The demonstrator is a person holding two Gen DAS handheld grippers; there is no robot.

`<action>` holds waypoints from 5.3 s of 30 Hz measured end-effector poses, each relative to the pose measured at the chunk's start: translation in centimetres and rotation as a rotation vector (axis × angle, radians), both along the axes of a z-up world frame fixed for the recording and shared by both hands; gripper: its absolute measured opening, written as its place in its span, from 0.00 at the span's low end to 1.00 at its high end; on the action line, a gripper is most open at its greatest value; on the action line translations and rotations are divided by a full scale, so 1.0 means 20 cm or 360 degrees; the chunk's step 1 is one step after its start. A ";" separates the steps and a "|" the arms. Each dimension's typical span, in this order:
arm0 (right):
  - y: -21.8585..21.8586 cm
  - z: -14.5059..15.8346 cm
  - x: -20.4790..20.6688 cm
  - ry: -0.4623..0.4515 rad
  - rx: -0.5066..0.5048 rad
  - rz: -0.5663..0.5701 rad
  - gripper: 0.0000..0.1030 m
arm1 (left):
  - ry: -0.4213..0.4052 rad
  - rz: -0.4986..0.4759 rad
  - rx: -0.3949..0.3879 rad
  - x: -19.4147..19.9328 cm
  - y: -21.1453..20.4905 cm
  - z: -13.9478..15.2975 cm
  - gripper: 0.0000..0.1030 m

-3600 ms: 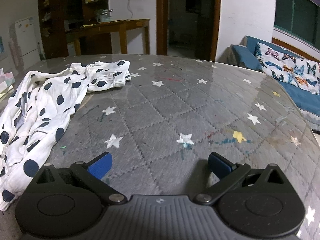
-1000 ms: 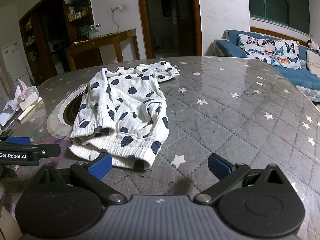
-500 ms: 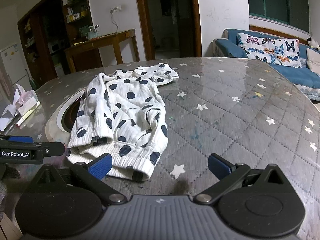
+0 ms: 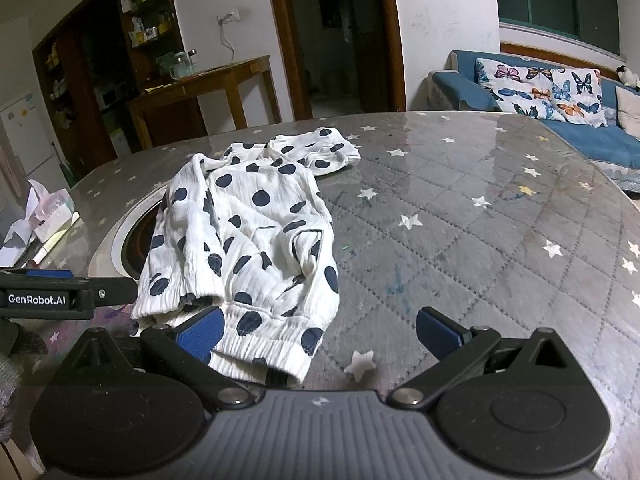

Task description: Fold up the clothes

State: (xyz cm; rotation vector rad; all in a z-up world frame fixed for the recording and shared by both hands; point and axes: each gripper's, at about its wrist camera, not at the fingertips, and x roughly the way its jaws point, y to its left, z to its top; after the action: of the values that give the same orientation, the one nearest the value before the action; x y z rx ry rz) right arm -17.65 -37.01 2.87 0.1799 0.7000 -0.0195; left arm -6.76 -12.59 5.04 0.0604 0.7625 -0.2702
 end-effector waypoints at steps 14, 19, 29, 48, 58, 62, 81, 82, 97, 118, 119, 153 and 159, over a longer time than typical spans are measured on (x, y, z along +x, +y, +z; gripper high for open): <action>-0.06 -0.02 0.09 0.0046 0.0014 0.0038 0.87 | -0.0074 -0.0083 -0.0040 0.10 -0.09 0.10 1.00; -0.08 -0.04 0.14 0.0071 0.0034 0.0059 0.76 | -0.0042 -0.0147 -0.0072 0.16 -0.17 0.11 0.97; -0.10 -0.08 0.17 0.0098 0.0090 0.0106 0.56 | 0.0096 -0.0187 0.0041 0.28 -0.32 0.02 0.62; -0.09 0.02 0.08 0.0066 0.0136 0.0304 0.09 | 0.0212 -0.0134 -0.0251 0.27 0.11 0.07 0.02; -0.11 0.11 -0.11 0.0128 0.0120 0.0460 0.09 | 0.0301 -0.0123 -0.0278 0.11 0.39 0.07 0.02; -0.10 0.11 -0.21 0.0212 0.0091 0.0551 0.09 | 0.0362 -0.0174 -0.0242 0.02 0.45 0.04 0.02; -0.16 0.27 -0.10 0.0197 -0.0085 0.0608 0.22 | 0.0260 -0.0307 -0.0133 -0.02 0.45 0.12 0.28; -0.16 0.27 -0.05 0.0184 -0.0100 0.0599 0.22 | 0.0244 -0.0303 -0.0132 0.00 0.44 0.13 0.28; -0.10 0.33 0.73 0.0063 -0.0155 0.0535 0.22 | 0.0142 -0.0264 -0.0142 0.44 0.17 0.18 0.31; -0.05 0.03 1.43 0.0156 0.0011 0.0494 0.24 | 0.0147 -0.0358 -0.0087 1.10 -0.19 0.02 0.32; -0.06 0.02 1.44 0.0162 0.0020 0.0506 0.19 | 0.0144 -0.0360 -0.0081 1.12 -0.21 0.01 0.32; -0.33 0.15 1.21 0.0096 -0.0304 0.0312 0.07 | 0.0035 0.0138 -0.0056 1.32 0.44 0.01 0.07; -0.34 0.10 1.22 0.0162 -0.0385 0.0296 0.10 | 0.0014 0.0174 0.0031 1.31 0.51 0.03 0.08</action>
State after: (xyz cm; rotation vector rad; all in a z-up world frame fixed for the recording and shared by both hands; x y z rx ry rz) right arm 6.84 -43.77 4.96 -0.1191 0.8071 0.0651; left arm 19.46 -2.48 5.73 0.0360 0.7743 -0.1591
